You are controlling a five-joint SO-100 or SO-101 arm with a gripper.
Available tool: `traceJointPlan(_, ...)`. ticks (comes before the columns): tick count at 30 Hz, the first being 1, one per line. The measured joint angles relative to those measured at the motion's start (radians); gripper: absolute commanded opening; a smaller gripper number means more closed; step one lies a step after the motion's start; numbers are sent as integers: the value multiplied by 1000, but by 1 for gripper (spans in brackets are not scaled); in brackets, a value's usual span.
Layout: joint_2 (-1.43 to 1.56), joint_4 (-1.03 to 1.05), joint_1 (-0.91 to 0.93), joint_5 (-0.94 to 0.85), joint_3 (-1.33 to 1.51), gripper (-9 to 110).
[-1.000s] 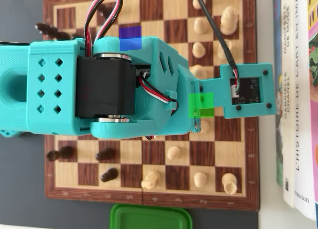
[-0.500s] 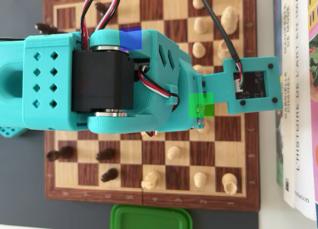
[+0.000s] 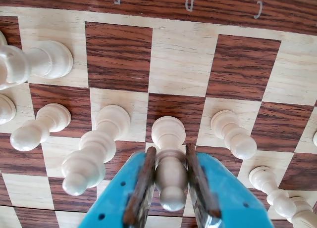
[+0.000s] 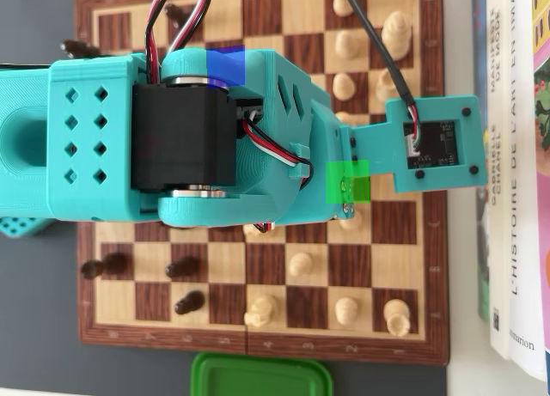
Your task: Play chess
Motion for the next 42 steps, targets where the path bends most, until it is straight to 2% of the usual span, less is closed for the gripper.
traceJointPlan(42, -38, -2, 0, 0, -15, 5)
